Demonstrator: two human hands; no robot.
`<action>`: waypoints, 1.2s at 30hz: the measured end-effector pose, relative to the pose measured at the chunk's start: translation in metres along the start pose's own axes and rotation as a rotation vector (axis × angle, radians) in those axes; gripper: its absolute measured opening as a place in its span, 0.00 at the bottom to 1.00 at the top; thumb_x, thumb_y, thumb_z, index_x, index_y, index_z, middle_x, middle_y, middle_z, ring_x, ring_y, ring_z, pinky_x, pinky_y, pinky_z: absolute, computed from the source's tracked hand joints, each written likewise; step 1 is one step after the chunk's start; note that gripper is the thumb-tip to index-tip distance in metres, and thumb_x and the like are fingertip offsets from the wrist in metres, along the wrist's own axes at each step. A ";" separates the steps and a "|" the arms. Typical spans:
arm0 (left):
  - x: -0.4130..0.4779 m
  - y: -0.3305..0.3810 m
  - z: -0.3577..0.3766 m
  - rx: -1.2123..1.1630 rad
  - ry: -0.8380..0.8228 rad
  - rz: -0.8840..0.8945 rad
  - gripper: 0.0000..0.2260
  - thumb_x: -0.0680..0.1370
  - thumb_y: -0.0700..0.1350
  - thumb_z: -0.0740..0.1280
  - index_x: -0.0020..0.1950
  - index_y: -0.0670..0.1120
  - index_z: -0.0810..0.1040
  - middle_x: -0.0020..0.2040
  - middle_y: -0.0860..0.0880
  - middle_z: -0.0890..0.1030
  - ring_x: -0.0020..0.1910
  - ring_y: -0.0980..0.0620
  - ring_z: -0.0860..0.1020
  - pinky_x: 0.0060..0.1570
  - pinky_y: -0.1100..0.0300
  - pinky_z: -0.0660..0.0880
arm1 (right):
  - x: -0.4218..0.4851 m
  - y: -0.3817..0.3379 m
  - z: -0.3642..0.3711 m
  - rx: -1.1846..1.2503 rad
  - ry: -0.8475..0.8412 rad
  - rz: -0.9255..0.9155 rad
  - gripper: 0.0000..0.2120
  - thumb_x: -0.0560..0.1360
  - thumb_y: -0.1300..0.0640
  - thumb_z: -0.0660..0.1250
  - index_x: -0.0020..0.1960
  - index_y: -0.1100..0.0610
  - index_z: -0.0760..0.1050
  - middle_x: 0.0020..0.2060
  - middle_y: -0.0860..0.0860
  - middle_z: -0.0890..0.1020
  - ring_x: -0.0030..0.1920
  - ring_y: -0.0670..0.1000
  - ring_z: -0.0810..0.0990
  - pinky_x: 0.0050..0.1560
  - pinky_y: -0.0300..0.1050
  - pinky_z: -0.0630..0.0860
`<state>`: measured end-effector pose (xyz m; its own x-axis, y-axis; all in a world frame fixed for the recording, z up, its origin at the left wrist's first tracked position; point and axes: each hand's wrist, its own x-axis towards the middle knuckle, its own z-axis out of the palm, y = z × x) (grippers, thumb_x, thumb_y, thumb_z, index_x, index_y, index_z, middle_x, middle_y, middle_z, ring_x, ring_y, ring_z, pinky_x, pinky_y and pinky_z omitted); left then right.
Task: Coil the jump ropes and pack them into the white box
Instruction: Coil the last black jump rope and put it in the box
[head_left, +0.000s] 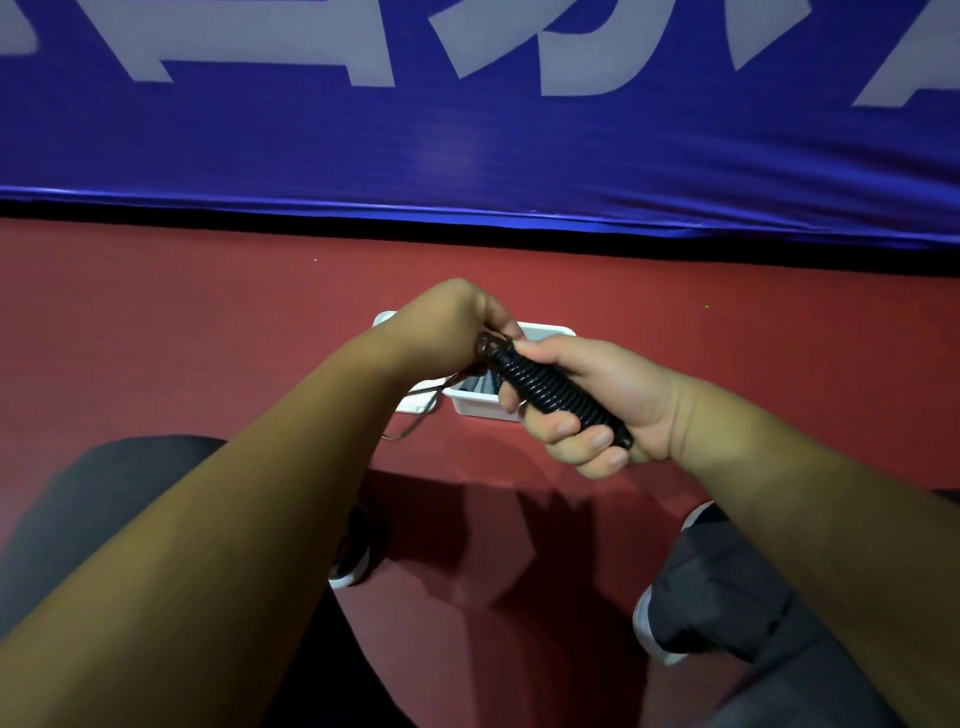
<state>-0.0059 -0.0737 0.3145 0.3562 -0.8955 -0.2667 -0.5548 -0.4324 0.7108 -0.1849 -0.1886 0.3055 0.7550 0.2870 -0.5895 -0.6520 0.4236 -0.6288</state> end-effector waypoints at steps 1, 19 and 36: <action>-0.001 0.002 -0.001 -0.058 -0.011 0.010 0.09 0.77 0.36 0.72 0.43 0.49 0.88 0.34 0.47 0.83 0.32 0.55 0.75 0.36 0.61 0.74 | 0.000 0.001 0.001 0.001 -0.036 0.015 0.22 0.80 0.36 0.61 0.52 0.54 0.80 0.30 0.50 0.67 0.20 0.45 0.62 0.23 0.33 0.58; 0.000 0.025 0.003 0.049 0.167 0.183 0.11 0.70 0.31 0.74 0.37 0.48 0.82 0.39 0.54 0.85 0.39 0.57 0.82 0.40 0.57 0.79 | 0.024 0.008 -0.008 -0.200 0.461 0.096 0.20 0.81 0.33 0.65 0.57 0.49 0.78 0.34 0.49 0.75 0.27 0.47 0.66 0.26 0.36 0.63; -0.008 0.020 -0.011 -0.072 -0.048 0.088 0.16 0.76 0.31 0.76 0.60 0.46 0.87 0.47 0.52 0.88 0.34 0.68 0.80 0.37 0.77 0.71 | 0.021 -0.001 -0.024 0.169 0.541 -0.233 0.18 0.76 0.37 0.66 0.51 0.51 0.75 0.36 0.50 0.74 0.30 0.49 0.68 0.29 0.38 0.64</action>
<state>-0.0118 -0.0740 0.3381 0.2716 -0.9343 -0.2308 -0.5265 -0.3450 0.7770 -0.1698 -0.2037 0.2812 0.7053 -0.2878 -0.6478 -0.4205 0.5658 -0.7092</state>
